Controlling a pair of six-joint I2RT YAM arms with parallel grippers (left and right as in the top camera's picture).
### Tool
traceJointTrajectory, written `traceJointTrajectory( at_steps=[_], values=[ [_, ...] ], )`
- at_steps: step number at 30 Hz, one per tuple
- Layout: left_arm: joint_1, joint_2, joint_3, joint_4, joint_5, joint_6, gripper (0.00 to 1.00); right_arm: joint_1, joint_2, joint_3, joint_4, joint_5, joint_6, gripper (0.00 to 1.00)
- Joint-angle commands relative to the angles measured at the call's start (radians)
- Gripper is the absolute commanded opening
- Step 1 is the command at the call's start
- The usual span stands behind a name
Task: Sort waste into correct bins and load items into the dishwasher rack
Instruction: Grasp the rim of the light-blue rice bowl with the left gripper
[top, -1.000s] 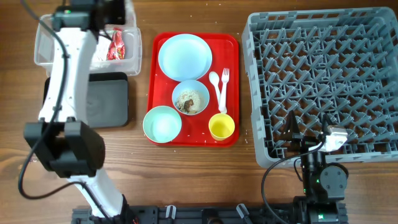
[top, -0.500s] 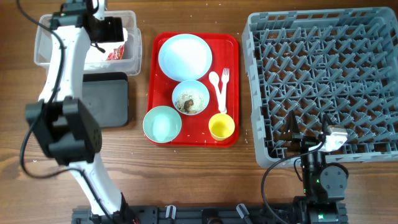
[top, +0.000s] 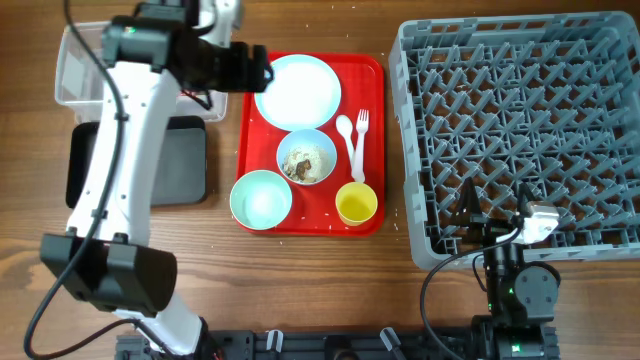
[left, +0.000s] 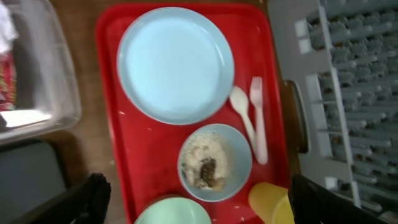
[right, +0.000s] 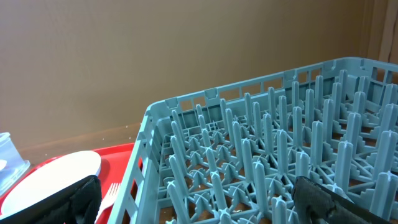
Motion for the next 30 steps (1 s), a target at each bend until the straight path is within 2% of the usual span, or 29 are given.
traceJointTrajectory(
  at_steps=[1, 6, 8, 20, 30],
  values=[
    [-0.081, 0.008, 0.001, -0.003, 0.009, -0.070, 0.94, 0.007, -0.006, -0.002, 0.003, 0.013, -0.004, 0.99],
    [-0.161, 0.008, 0.001, -0.006, -0.062, -0.114, 0.96, 0.006, -0.006, -0.002, 0.003, 0.013, -0.004, 1.00],
    [-0.190, 0.008, 0.001, -0.013, -0.064, -0.124, 1.00, 0.006, -0.006, -0.002, 0.003, 0.013, -0.004, 1.00],
    [-0.338, 0.010, -0.082, -0.005, -0.057, -0.271, 1.00, 0.007, -0.006, -0.002, 0.003, 0.013, -0.004, 1.00],
    [-0.377, 0.015, -0.195, 0.091, -0.071, -0.278, 0.99, 0.007, -0.006, -0.002, 0.003, 0.013, -0.004, 1.00]
  ],
)
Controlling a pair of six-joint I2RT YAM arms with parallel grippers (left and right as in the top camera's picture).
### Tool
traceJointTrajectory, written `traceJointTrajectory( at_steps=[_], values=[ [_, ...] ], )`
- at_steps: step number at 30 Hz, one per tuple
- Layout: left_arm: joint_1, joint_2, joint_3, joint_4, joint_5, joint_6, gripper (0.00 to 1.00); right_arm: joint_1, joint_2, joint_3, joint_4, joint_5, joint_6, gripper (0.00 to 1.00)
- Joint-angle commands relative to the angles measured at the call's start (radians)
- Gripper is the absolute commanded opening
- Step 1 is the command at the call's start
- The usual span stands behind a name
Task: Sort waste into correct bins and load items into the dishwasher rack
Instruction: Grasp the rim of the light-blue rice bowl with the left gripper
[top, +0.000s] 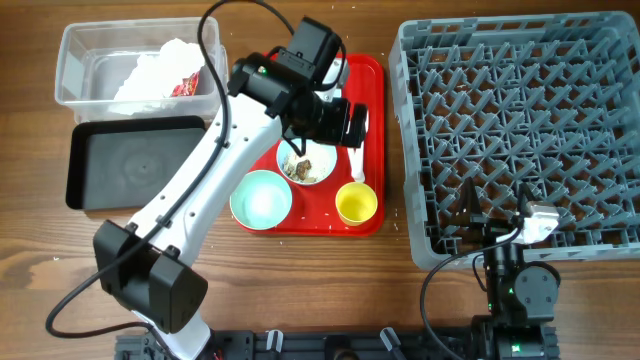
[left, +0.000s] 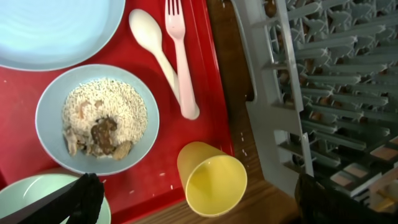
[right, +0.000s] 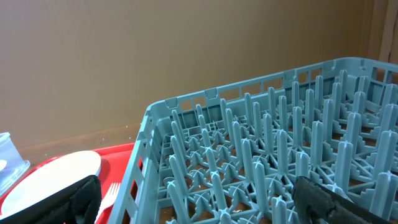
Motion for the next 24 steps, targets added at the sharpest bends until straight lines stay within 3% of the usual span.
traceJointTrajectory(
  at_steps=[1, 10, 20, 24],
  values=[
    [-0.003, 0.018, -0.063, 0.057, -0.016, -0.024, 0.99, 0.007, -0.006, -0.002, 0.003, 0.013, -0.004, 1.00],
    [-0.003, 0.066, -0.258, 0.327, -0.030, -0.076, 0.85, 0.007, -0.006, -0.002, 0.003, 0.013, -0.003, 1.00],
    [-0.016, 0.193, -0.275, 0.405, -0.090, -0.076, 0.73, 0.007, -0.006, -0.002, 0.002, -0.002, 0.021, 1.00],
    [-0.017, 0.217, -0.275, 0.423, -0.092, -0.076, 0.59, 0.007, -0.006, -0.002, 0.002, -0.002, 0.076, 1.00]
  ],
)
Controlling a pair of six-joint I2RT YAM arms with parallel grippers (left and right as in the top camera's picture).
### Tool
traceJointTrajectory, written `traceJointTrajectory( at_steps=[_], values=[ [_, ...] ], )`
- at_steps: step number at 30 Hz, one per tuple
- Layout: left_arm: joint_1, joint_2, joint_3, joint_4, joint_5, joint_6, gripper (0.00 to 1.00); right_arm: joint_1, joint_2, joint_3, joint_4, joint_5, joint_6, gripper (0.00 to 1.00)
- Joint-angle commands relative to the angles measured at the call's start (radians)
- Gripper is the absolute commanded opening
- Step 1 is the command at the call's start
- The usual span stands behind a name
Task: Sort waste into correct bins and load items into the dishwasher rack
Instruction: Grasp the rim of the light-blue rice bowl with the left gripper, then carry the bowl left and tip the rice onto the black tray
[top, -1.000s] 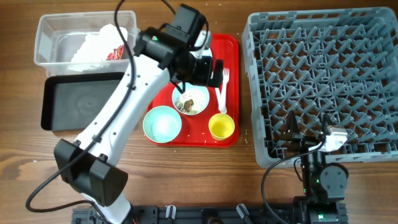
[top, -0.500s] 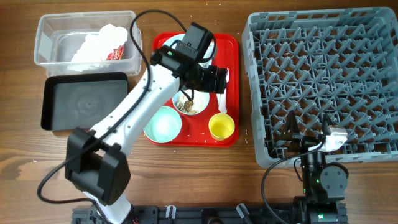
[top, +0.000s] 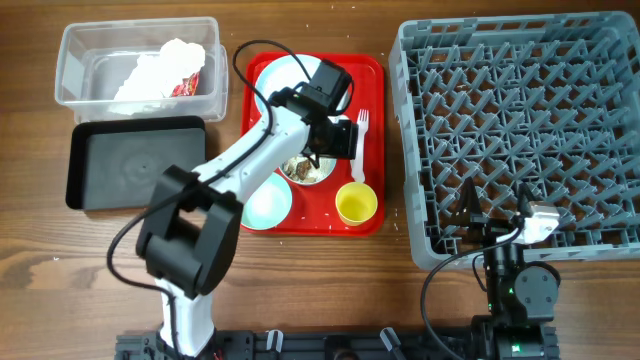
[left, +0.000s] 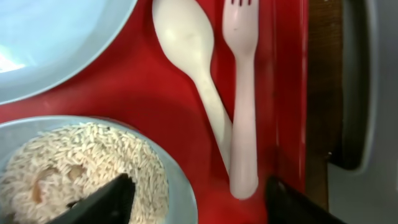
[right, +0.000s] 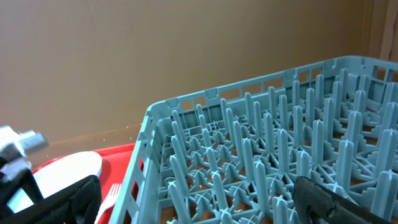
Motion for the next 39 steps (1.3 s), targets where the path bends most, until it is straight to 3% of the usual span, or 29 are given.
traceJointTrajectory(
  at_steps=[1, 5, 11, 25, 32, 33, 39],
  values=[
    [-0.006, 0.030, -0.008, 0.015, -0.024, -0.001, 0.57, 0.007, -0.006, -0.002, 0.002, -0.002, 0.064, 1.00],
    [-0.013, 0.042, -0.008, 0.018, -0.051, -0.036, 0.55, 0.007, -0.006, -0.002, 0.002, -0.002, 0.066, 1.00],
    [-0.025, 0.047, -0.008, 0.018, -0.085, -0.050, 0.41, 0.007, -0.006, -0.002, 0.002, -0.002, 0.066, 1.00],
    [-0.032, 0.100, -0.008, 0.019, -0.111, -0.053, 0.33, 0.007, -0.006, -0.002, 0.002, -0.002, 0.065, 1.00],
    [-0.033, 0.100, -0.008, 0.017, -0.109, -0.055, 0.11, 0.007, -0.006, -0.002, 0.002, -0.002, 0.065, 1.00],
    [-0.034, 0.099, -0.008, 0.016, -0.109, -0.069, 0.05, 0.007, -0.006, -0.002, 0.002, -0.002, 0.065, 1.00],
    [-0.032, 0.068, -0.008, -0.004, -0.071, -0.106, 0.04, 0.006, -0.006, -0.002, 0.002, -0.002, 0.065, 1.00]
  ],
)
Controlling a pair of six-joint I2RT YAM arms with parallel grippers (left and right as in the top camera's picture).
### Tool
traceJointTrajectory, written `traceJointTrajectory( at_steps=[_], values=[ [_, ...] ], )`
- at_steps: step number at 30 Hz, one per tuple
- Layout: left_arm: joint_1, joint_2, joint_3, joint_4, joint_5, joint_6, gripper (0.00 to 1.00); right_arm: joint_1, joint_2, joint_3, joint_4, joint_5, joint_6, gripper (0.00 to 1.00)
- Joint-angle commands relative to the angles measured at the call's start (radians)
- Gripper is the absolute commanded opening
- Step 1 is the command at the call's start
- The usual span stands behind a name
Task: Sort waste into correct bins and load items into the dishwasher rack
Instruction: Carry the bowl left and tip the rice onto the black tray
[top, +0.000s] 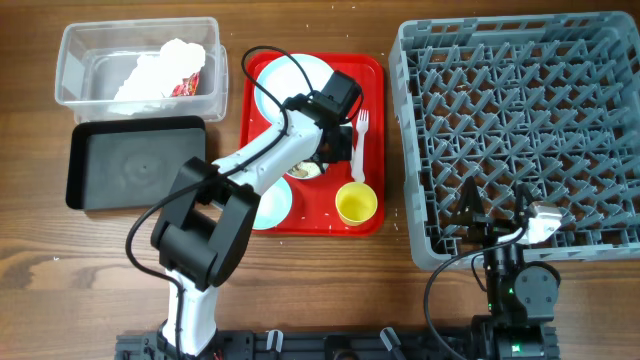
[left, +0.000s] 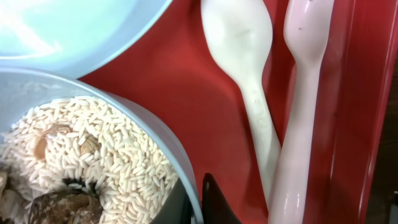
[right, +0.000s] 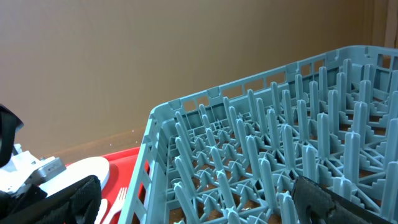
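A light blue bowl of rice and scraps (left: 81, 155) sits mid-tray on the red tray (top: 375, 75). My left gripper (left: 198, 194) is down at the bowl's right rim, one finger inside and one outside, shut on the rim. In the overhead view the arm covers most of the bowl (top: 303, 171). A white spoon (left: 245, 56) and a pink fork (left: 298, 93) lie just right of it. My right gripper (right: 202, 208) stands open at the near edge of the grey dishwasher rack (top: 520, 110), holding nothing.
On the tray are also a pale blue plate (top: 285, 80), a mint bowl (top: 270, 200) and a yellow cup (top: 356, 203). At the left stand a clear bin (top: 85, 45) holding paper waste and a black tray (top: 135, 160).
My left gripper was open low over the spoon and fork beside the bowl. Now it is lower and shut on the bowl's right rim. The right arm has barely shifted.
My left gripper was first open over the plate near the clear bin. Then it hung over the tray's right side above the rice bowl and cup, then low over the spoon and fork. Now it grips the bowl's rim. The right gripper stayed open at the rack.
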Motion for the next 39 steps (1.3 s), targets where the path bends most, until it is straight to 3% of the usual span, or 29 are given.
traceJointTrajectory(
  at_steps=[1, 14, 23, 31, 39],
  values=[
    [-0.001, -0.003, -0.010, -0.007, 0.079, -0.033, 0.04, 0.007, -0.006, -0.002, 0.002, -0.002, 0.011, 1.00],
    [0.087, -0.239, 0.005, -0.045, 0.359, -0.098, 0.04, 0.007, -0.006, -0.002, 0.003, -0.002, 0.011, 1.00],
    [0.270, -0.417, 0.005, -0.220, 0.374, -0.104, 0.04, 0.007, -0.006, -0.002, 0.002, -0.002, 0.011, 1.00],
    [0.519, -0.422, 0.003, -0.375, 0.489, 0.112, 0.04, 0.006, -0.006, -0.002, 0.002, -0.002, 0.003, 0.99],
    [0.803, -0.388, -0.043, -0.338, 0.614, 0.277, 0.04, 0.006, -0.006, -0.002, 0.002, -0.002, 0.004, 1.00]
  ],
)
